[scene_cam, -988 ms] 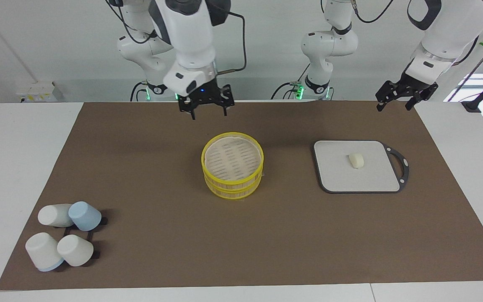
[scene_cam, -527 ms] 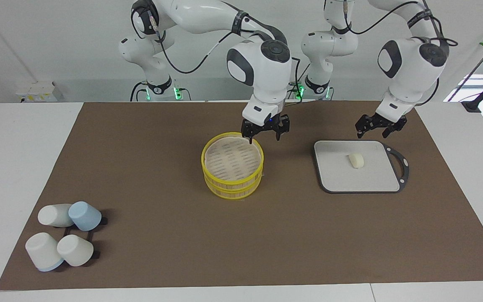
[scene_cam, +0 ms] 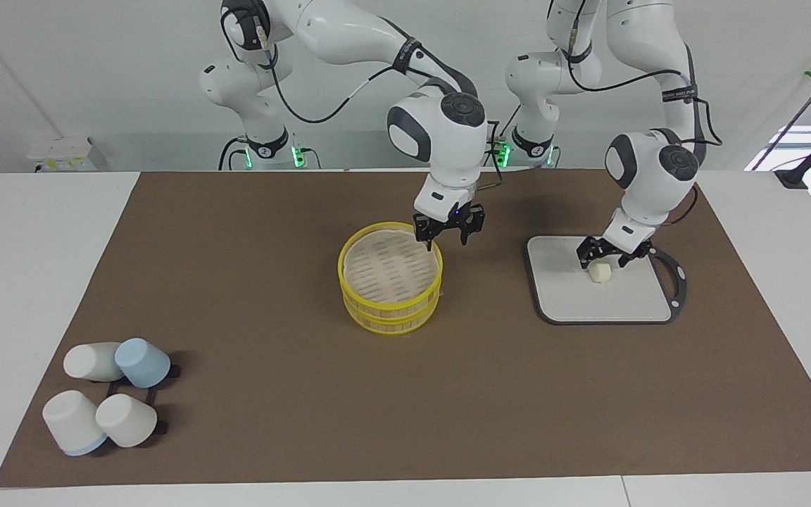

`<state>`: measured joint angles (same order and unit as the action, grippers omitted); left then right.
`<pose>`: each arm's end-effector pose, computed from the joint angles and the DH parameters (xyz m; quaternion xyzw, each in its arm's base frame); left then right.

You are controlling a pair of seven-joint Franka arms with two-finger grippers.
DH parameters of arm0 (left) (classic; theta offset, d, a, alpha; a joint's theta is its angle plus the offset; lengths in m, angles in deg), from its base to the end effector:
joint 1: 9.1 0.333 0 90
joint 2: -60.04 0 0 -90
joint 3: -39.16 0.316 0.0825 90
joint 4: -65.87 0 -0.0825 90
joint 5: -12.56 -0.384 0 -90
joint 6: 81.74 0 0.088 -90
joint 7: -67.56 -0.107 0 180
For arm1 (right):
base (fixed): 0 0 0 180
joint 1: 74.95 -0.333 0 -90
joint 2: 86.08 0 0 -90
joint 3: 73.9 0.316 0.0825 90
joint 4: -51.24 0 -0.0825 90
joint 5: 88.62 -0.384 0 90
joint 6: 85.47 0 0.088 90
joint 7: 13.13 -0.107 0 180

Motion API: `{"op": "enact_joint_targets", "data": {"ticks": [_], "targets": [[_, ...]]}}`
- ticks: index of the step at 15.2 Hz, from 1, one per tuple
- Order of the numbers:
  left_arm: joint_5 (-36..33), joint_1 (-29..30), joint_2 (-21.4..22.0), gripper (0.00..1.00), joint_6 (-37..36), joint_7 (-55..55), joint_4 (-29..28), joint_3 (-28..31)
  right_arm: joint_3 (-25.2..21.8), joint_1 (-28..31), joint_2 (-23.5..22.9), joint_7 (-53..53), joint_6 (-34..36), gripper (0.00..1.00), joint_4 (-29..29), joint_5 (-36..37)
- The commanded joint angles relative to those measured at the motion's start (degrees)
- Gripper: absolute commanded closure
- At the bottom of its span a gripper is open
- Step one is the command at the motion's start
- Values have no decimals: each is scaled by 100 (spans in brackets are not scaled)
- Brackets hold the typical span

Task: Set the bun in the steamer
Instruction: 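Grasp the white bun with the left gripper and lift it off the board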

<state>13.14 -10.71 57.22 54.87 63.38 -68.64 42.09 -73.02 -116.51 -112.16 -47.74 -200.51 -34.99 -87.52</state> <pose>0.5054 0.0116 0.3101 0.9998 -0.0213 -0.0061 0.0025 0.5130 0.4654 0.4085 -0.9972 -0.0712 -0.0220 0.0106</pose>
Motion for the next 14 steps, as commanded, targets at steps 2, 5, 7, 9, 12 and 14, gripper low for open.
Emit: {"op": "enact_joint_targets", "data": {"ticks": [2,5,7,9,12,14], "targets": [[74,91,71,6,182,207,-163,-38,17,130,367,-1,-449,23,-675,31],[285,82,53,51,199,216,-137,-38,17,69,367,-72,-712,25,-877,23],[285,91,53,69,208,216,-137,-38,17,69,367,-72,-748,35,-887,22],[294,91,53,75,199,216,-119,-38,17,69,376,-63,-757,49,-913,22],[320,82,9,75,68,225,29,-38,26,78,402,-72,-757,66,-957,-30],[434,56,-17,75,-387,269,397,-38,26,78,411,-72,-775,81,-1001,-135]]}}
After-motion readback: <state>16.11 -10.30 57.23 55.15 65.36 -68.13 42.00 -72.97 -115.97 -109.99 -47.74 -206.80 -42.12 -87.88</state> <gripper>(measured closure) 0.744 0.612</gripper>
